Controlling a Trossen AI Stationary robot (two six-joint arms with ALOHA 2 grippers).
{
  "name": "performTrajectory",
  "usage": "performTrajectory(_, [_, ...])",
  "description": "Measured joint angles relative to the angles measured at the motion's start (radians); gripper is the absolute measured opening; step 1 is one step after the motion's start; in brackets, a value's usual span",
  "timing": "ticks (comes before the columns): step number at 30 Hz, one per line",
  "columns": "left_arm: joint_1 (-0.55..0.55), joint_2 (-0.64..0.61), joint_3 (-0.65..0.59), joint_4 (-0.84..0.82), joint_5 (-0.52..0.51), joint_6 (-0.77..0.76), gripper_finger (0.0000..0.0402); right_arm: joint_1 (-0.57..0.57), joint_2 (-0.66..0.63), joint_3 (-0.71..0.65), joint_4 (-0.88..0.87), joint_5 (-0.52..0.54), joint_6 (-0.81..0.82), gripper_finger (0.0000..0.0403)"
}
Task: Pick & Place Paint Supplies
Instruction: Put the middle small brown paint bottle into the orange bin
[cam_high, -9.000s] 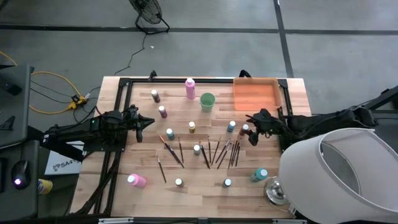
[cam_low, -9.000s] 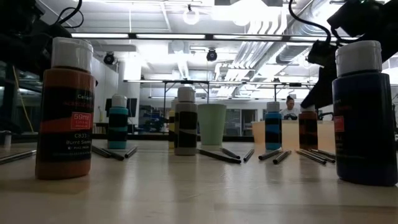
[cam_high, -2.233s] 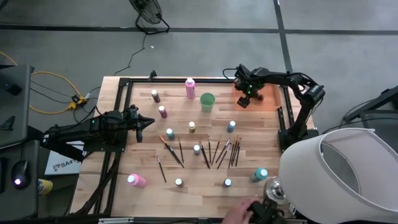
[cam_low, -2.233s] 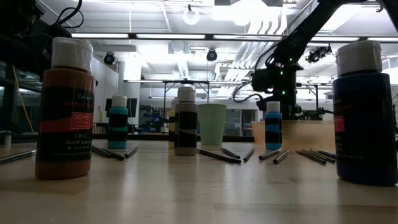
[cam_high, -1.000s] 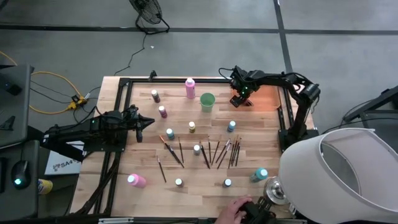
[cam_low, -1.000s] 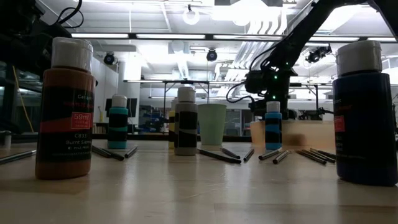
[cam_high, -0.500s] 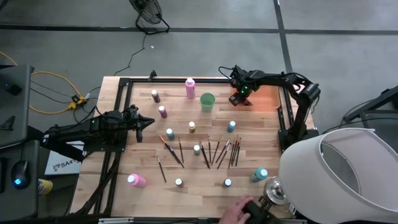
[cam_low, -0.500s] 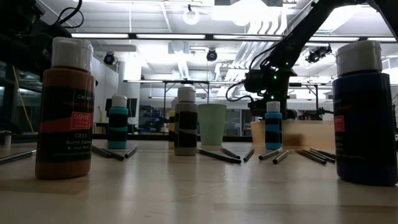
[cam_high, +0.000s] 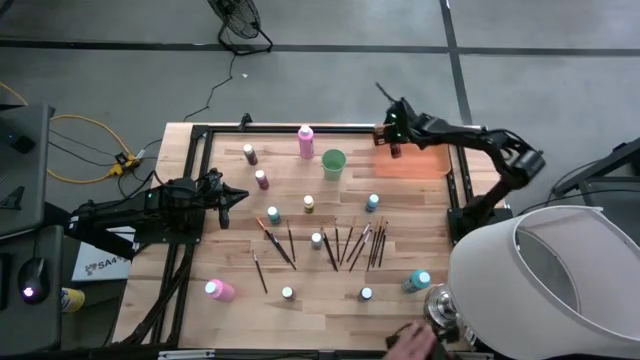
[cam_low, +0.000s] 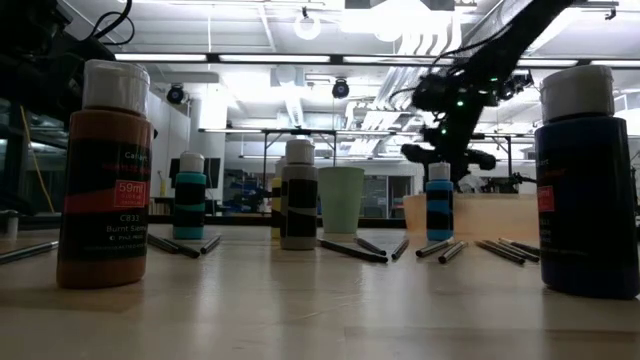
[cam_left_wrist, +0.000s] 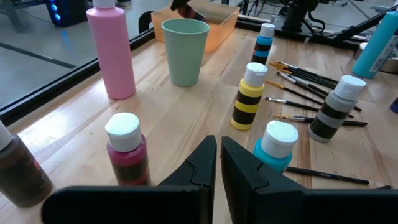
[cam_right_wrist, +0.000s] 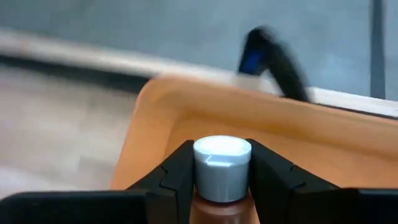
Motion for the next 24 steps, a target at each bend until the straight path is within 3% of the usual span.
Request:
performTrajectory(9, [0.000, 0.000, 0.000, 0.000, 0.000, 0.000, 0.0022, 0.044, -0.244, -0.308, 0.253, 0.306, 0.111, 0.0120])
performTrajectory(17, [0.000, 0.000, 0.000, 0.000, 0.000, 0.000, 0.0022, 0.125, -0.335, -0.487, 0.269, 0.540, 0.274, 0.0122])
performTrajectory(24, [0.000, 0.000, 0.000, 0.000, 0.000, 0.000, 0.0022, 0.181, -0.382, -0.552, 0.268, 0.679, 0.283, 0.0115])
